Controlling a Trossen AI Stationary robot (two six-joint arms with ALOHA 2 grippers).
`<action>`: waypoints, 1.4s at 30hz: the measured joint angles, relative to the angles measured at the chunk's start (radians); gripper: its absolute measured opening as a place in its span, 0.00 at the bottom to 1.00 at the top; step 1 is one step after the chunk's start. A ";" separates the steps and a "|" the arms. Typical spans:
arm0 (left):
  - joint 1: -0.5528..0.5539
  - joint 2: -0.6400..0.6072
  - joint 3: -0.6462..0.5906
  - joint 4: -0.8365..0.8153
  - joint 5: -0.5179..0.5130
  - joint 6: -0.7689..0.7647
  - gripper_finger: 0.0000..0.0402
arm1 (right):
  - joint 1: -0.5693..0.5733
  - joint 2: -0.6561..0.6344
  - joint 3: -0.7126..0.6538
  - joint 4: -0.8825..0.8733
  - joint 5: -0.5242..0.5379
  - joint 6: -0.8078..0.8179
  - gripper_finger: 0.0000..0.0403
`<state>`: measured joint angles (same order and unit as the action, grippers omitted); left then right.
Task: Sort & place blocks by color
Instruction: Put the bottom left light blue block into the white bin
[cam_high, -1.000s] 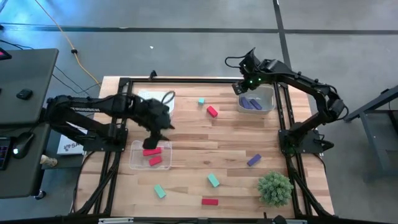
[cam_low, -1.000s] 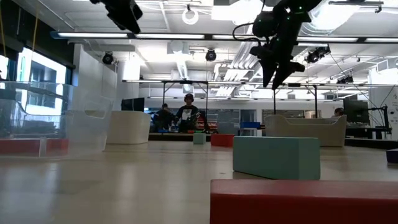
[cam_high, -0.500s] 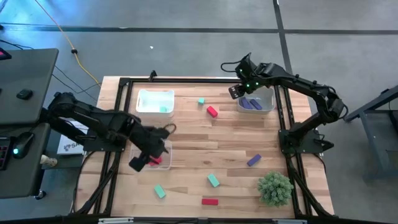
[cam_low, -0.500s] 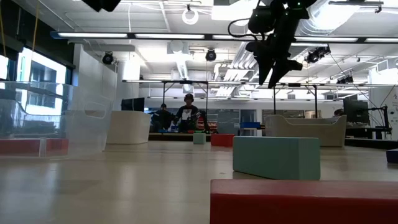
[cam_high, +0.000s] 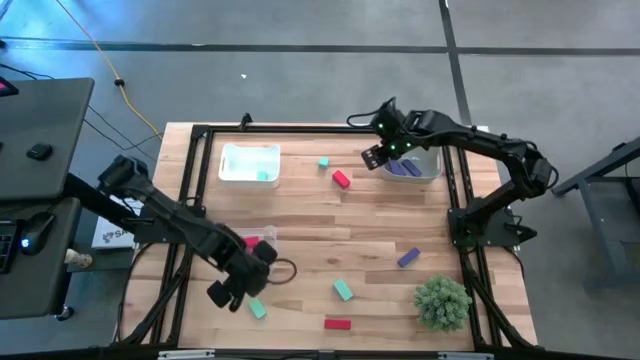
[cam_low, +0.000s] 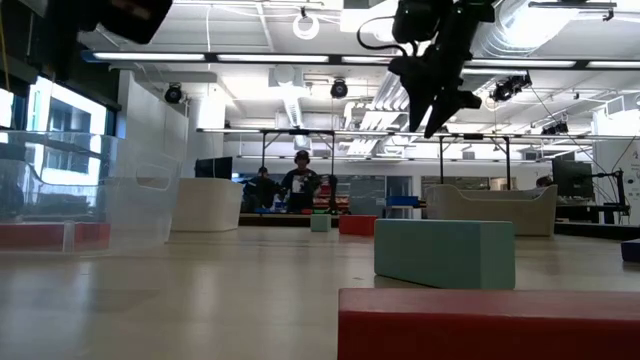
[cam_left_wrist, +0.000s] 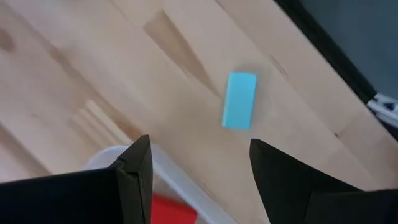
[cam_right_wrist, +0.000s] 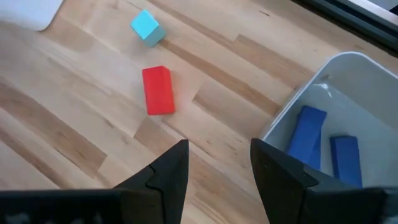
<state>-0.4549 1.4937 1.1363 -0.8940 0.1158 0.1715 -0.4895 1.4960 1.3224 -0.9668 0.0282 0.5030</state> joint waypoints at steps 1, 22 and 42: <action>-0.010 0.014 0.000 0.001 0.000 -0.009 0.45 | 0.006 0.000 0.000 0.000 0.005 0.010 0.40; -0.146 0.251 0.000 0.118 -0.035 -0.091 0.45 | 0.048 0.001 0.000 -0.005 0.028 0.021 0.40; -0.156 0.352 -0.001 0.201 -0.037 -0.127 0.45 | 0.122 0.001 -0.002 -0.040 0.060 0.022 0.40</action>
<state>-0.6113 1.8462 1.1348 -0.6929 0.0784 0.0445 -0.3670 1.4967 1.3205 -1.0066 0.0880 0.5247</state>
